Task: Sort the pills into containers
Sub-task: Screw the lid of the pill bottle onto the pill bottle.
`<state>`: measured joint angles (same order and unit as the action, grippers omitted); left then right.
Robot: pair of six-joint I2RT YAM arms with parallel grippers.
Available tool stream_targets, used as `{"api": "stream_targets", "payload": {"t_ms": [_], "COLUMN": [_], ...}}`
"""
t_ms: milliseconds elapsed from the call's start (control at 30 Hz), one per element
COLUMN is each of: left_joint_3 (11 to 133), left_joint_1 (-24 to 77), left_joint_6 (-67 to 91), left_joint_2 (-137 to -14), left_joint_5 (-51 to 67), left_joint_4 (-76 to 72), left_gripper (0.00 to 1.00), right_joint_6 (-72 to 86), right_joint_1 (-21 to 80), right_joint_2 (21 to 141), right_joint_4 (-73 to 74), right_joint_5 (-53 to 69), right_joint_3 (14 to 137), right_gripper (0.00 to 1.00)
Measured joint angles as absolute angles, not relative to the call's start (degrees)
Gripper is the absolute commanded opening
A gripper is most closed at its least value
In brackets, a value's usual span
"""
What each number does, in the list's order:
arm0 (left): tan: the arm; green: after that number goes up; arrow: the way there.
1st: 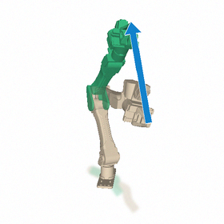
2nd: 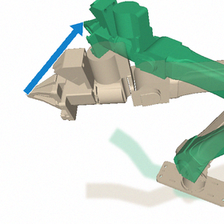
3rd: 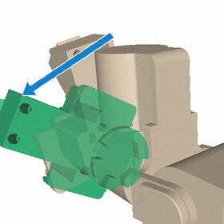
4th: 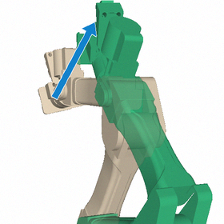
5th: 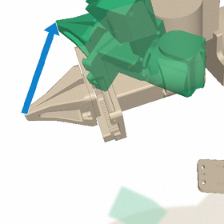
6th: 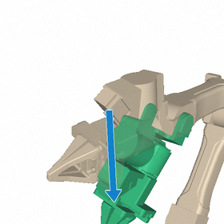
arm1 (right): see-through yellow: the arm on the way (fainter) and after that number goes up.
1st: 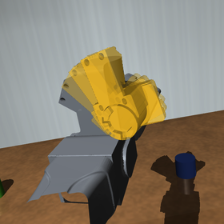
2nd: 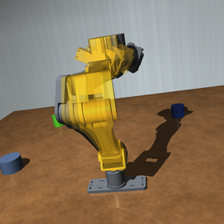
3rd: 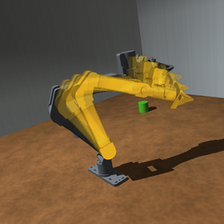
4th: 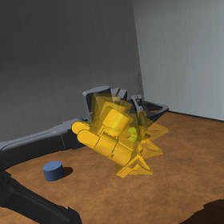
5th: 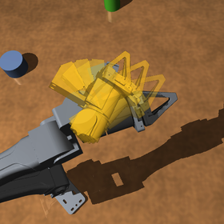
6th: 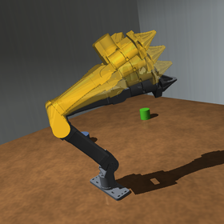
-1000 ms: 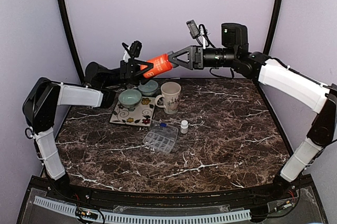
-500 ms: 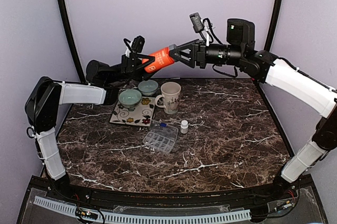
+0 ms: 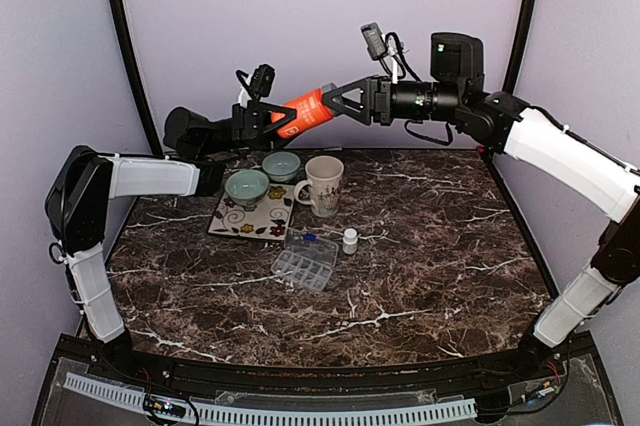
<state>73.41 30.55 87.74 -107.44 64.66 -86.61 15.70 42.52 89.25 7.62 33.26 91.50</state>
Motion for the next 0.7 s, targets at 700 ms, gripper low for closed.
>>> {"api": "stream_targets", "payload": {"t_ms": [700], "left_joint_3": [73.41], "left_joint_1": [31.22], "left_joint_6": [35.75], "left_joint_2": [-92.84], "left_joint_5": [54.54], "left_joint_4": [-35.83], "left_gripper": [0.04], "right_joint_6": [39.81], "right_joint_1": [39.22], "right_joint_2": [94.48], "right_joint_4": [8.16], "right_joint_5": [34.72], "right_joint_3": [95.92], "right_gripper": [0.05]}}
